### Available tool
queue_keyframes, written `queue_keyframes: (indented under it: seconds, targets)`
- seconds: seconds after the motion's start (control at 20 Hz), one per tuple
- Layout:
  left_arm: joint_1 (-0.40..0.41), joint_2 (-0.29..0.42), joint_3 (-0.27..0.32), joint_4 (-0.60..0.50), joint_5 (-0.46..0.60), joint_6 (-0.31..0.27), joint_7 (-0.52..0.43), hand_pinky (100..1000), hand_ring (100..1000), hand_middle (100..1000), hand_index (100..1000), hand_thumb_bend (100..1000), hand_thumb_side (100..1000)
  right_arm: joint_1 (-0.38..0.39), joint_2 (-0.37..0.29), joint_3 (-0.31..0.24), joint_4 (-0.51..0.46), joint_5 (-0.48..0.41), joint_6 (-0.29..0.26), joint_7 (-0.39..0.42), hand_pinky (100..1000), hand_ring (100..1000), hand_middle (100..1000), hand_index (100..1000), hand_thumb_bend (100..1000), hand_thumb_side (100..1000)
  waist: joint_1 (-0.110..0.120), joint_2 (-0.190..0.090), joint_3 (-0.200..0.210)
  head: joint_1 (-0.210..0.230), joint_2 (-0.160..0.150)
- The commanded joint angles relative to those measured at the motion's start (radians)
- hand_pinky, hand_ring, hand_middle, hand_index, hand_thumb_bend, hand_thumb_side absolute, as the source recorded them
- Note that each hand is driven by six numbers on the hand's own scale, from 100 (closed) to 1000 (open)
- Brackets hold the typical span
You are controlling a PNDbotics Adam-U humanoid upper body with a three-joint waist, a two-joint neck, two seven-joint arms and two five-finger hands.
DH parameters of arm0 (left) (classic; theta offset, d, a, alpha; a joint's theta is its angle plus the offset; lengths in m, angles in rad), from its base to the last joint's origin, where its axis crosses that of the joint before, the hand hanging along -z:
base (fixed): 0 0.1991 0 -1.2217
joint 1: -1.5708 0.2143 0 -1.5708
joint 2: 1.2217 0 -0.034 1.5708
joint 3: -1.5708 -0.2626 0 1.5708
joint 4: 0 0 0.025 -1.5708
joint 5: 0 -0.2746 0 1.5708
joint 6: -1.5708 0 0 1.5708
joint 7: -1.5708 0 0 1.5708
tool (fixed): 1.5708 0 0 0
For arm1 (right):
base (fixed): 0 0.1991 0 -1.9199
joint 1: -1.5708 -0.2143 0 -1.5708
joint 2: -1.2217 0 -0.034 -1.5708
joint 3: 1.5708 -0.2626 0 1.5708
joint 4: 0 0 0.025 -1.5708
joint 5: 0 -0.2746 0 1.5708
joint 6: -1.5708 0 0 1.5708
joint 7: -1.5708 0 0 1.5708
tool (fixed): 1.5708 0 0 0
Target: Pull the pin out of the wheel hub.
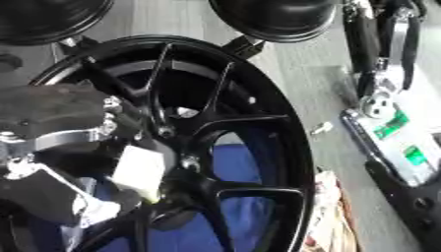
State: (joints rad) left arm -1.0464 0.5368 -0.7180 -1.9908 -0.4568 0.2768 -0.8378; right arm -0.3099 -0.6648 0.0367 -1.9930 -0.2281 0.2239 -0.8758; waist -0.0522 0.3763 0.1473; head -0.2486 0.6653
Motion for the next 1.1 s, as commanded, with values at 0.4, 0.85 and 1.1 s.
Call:
queue_keyframes:
  seconds: [0.4,0.85,1.1]
  targets:
    - [-0.014,0.0,0.023,-0.009,0.023,0.004,0.04,761,541,451,573,159,209,-0.005,-0.016,-0.018,-0.007,0.014,0.012,-0.017,672,653,550,673,100,674,0.001,-0.022,-0.003,-0.005,-0.006]
    - [-0.018,0.009,0.058,-0.009,0.042,0.007,0.096,746,507,381,502,119,158,0.002,-0.013,-0.022,-0.007,0.019,0.011,-0.023,672,653,551,673,100,674,0.002,-0.028,0.0,-0.014,-0.006]
    - [-0.014,0.023,0.094,-0.009,0.07,-0.011,0.146,743,502,372,492,106,152,0.003,-0.015,-0.023,-0.007,0.024,0.011,-0.022,672,653,551,673,100,670,0.003,-0.032,0.004,-0.021,-0.006]
